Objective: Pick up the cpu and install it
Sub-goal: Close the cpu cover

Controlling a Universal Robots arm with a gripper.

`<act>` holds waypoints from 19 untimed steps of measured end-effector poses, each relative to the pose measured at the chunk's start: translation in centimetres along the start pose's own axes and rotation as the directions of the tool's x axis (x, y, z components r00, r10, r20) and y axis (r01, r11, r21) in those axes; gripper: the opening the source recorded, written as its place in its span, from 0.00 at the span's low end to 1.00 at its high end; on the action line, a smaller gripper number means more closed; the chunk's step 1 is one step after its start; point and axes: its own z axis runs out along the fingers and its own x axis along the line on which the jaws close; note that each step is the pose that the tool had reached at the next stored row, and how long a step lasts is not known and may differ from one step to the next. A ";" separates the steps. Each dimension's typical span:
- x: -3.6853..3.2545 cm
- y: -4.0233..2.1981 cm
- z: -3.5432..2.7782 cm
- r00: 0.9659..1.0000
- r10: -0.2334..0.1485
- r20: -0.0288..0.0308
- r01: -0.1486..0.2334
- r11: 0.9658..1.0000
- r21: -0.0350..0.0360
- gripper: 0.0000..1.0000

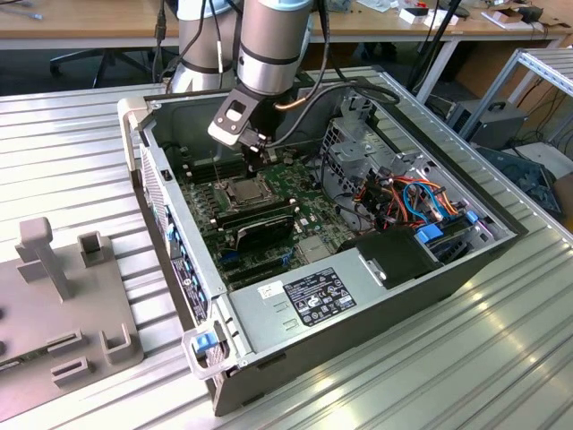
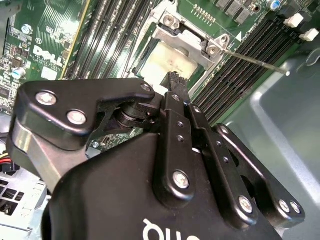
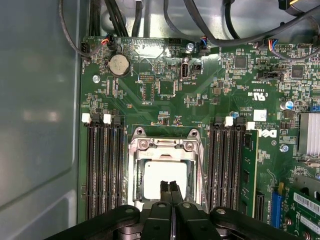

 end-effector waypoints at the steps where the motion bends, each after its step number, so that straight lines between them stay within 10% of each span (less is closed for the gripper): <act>1: 0.00 -0.11 0.07 1.000 0.000 0.000 0.000 1.000 0.000 0.11; 19: 0.07 -2.96 2.47 1.000 0.000 0.006 0.000 1.000 0.000 0.11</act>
